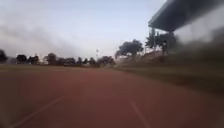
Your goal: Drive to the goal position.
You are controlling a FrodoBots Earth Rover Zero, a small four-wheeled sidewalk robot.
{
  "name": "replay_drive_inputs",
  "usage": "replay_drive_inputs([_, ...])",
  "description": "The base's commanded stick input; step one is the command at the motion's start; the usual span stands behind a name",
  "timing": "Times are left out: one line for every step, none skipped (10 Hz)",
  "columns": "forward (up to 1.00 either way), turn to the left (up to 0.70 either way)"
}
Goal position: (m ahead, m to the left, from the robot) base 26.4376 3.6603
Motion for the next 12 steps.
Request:
replay_drive_inputs([0.70, -0.23])
replay_drive_inputs([0.70, -0.31])
replay_drive_inputs([0.70, -0.31])
replay_drive_inputs([0.70, -0.31])
replay_drive_inputs([0.70, -0.29])
replay_drive_inputs([0.70, -0.26])
replay_drive_inputs([0.70, -0.13])
replay_drive_inputs([0.70, 0.00])
replay_drive_inputs([0.70, 0.00])
replay_drive_inputs([0.70, 0.00])
replay_drive_inputs([0.70, 0.00])
replay_drive_inputs([0.70, 0.00])
